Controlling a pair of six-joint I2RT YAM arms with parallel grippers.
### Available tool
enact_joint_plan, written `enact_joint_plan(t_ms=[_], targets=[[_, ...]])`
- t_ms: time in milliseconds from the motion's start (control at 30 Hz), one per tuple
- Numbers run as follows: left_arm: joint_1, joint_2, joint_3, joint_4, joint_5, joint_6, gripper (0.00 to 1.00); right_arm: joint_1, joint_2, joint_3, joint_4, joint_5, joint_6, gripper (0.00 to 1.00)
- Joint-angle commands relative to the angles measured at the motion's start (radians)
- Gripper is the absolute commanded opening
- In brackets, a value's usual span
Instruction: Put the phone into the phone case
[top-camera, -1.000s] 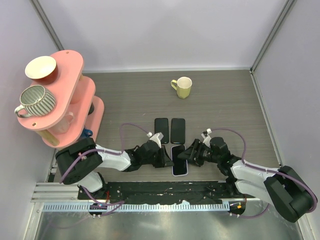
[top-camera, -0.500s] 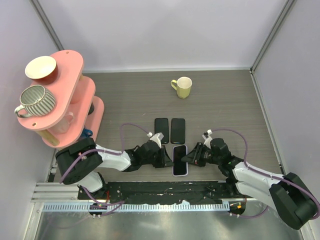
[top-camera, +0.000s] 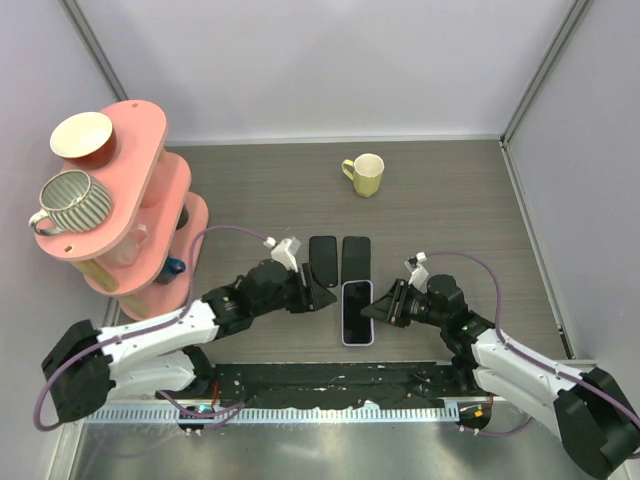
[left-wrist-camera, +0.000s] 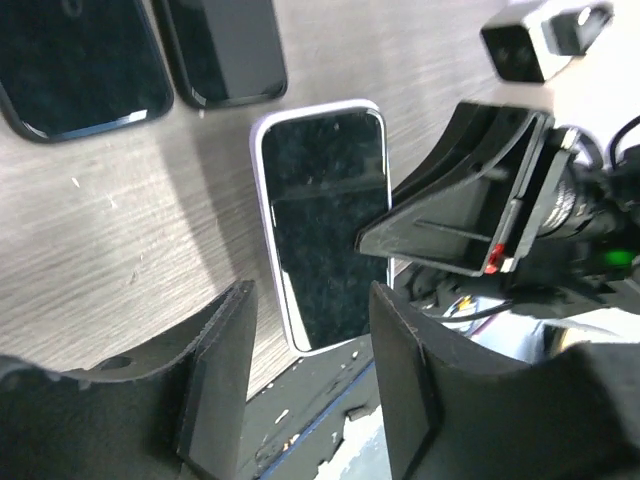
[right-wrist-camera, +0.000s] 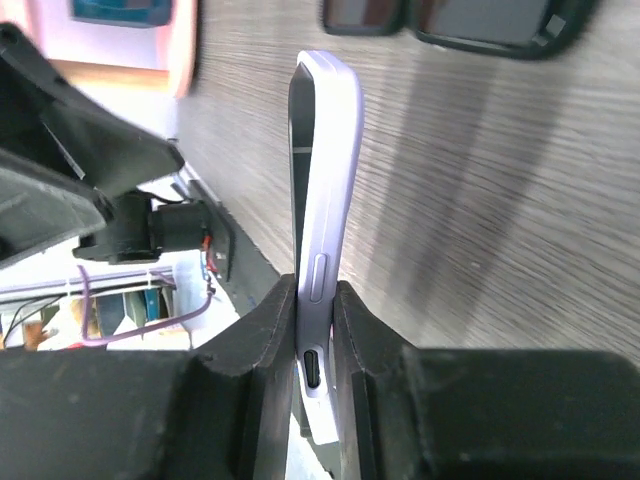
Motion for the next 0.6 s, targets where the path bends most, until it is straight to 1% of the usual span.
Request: enact_joint_plan(t_ms=[0, 67, 100, 167, 200, 233, 333, 367, 433, 467, 567], targets=[[0.074, -0.170, -0.001, -0.087, 0.034, 0.068, 0.59, 0.004, -0.106, 0.065, 0.146, -0.071, -0.017, 0.01], [0.086, -0.212, -0.018, -0.056, 0.103, 0.086, 0.64, 0.004, -0.144, 0.059, 0.189, -0.085, 0.002, 0.01], [0.089, -0.241, -0.031, -0.020, 0.126, 0.108, 0.68, 0.004, -0.158, 0.057, 0.232, -0.093, 0.026, 0.01], [0.089, -0.257, -0.041, -0.002, 0.190, 0.129, 0.73, 0.004, -0.185, 0.056, 0.281, -0.094, 0.058, 0.01], [0.089, -0.264, -0.056, 0.031, 0.220, 0.145, 0.74, 0.004, -0.193, 0.056, 0.341, -0.094, 0.097, 0.01], [0.089, -0.266, -0.062, 0.045, 0.240, 0.146, 0.74, 0.006, -0.201, 0.054, 0.370, -0.091, 0.114, 0.01], [0.089, -0.260, -0.097, 0.155, 0.344, 0.137, 0.74, 0.006, -0.229, 0.063, 0.439, -0.075, 0.161, 0.01], [0.088, -0.255, -0.123, 0.245, 0.405, 0.125, 0.75, 0.004, -0.235, 0.071, 0.446, -0.071, 0.167, 0.01], [0.089, -0.239, -0.154, 0.352, 0.453, 0.084, 0.75, 0.004, -0.238, 0.079, 0.456, -0.067, 0.178, 0.01], [0.088, -0.229, -0.178, 0.448, 0.470, 0.067, 0.75, 0.004, -0.233, 0.082, 0.461, -0.068, 0.181, 0.01], [0.089, -0.179, -0.193, 0.569, 0.507, 0.031, 0.75, 0.004, -0.195, 0.082, 0.516, -0.090, 0.206, 0.01]])
